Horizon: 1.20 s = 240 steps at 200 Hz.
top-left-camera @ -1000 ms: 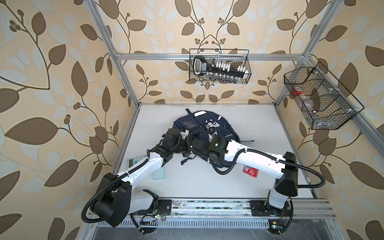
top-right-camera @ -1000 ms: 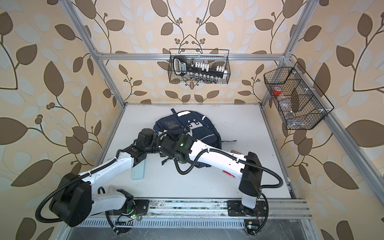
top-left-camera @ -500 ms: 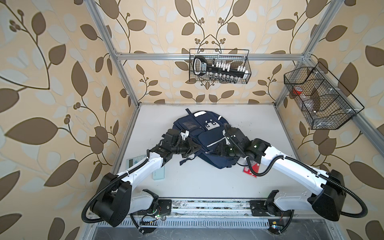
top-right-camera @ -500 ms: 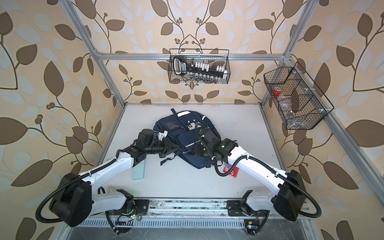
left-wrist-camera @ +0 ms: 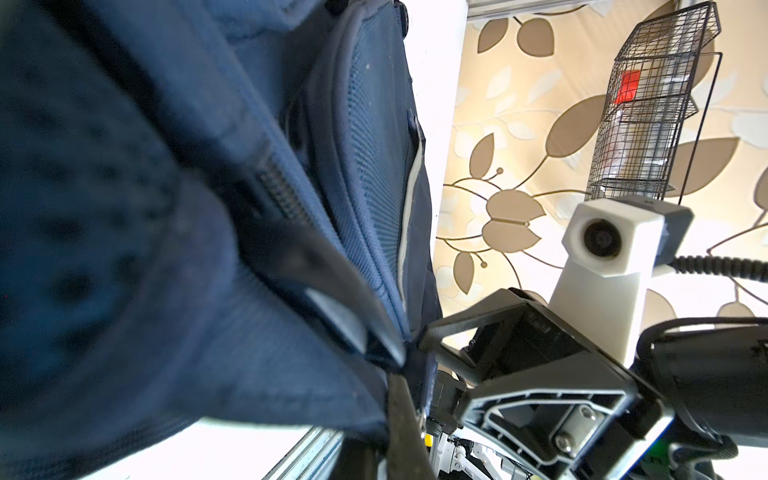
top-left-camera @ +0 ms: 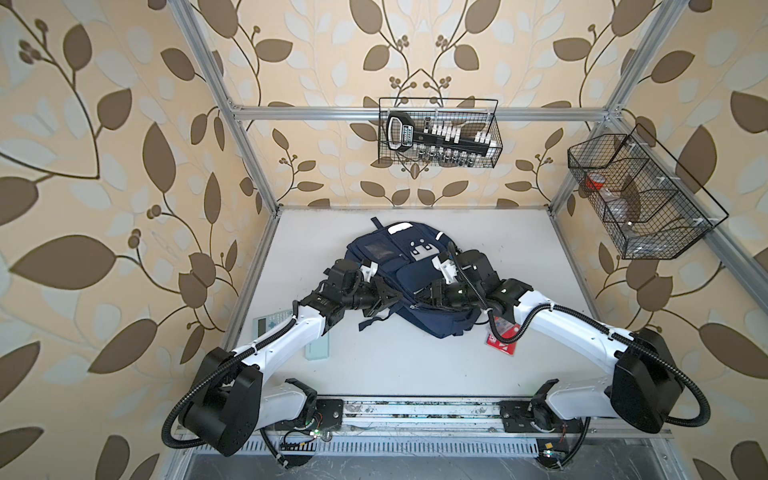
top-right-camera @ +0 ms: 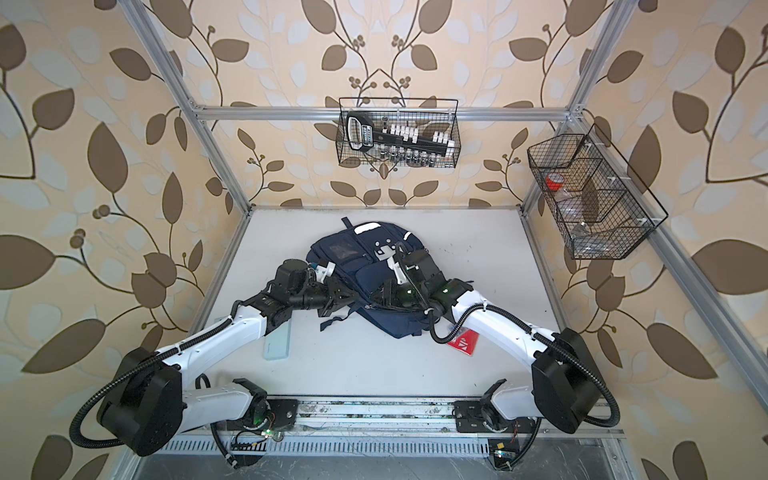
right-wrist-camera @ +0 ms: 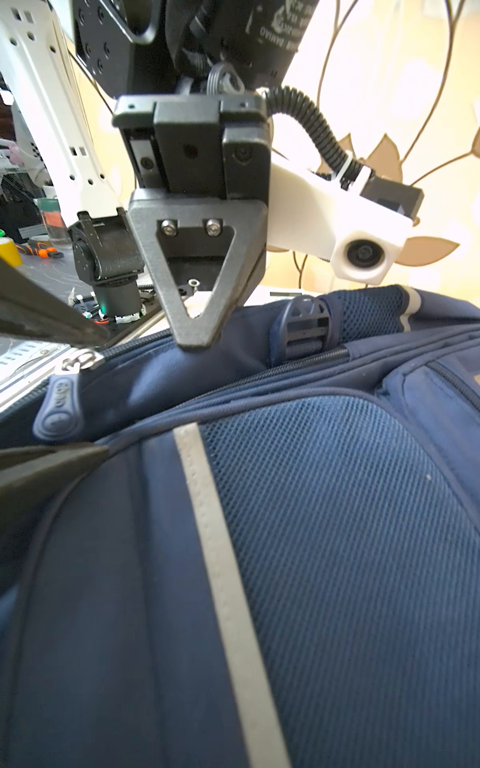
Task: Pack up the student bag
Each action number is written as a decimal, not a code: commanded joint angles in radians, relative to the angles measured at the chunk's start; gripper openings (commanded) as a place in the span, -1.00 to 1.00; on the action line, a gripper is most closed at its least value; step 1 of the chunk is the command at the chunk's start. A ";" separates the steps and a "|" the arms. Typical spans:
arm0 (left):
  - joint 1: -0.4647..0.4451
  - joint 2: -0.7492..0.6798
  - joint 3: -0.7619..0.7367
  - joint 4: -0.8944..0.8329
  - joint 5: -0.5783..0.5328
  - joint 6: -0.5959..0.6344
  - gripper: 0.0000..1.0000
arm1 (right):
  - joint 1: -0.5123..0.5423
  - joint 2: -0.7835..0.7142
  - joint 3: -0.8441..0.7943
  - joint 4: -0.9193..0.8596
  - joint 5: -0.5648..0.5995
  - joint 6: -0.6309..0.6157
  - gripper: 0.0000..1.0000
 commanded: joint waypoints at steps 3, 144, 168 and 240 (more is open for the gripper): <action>0.000 -0.038 0.021 0.098 0.045 0.016 -1.00 | -0.001 0.005 -0.036 0.044 -0.032 0.004 -0.20; 0.000 -0.004 0.014 0.110 0.025 0.015 -1.00 | -0.002 -0.080 -0.174 0.203 -0.050 0.108 -1.00; 0.000 0.001 0.010 0.101 0.006 0.014 -1.00 | -0.001 -0.110 -0.177 0.182 -0.030 0.120 -1.00; 0.108 -0.002 0.052 -0.218 -0.172 0.047 -1.00 | 0.000 -0.356 -0.282 -0.128 0.399 0.186 -1.00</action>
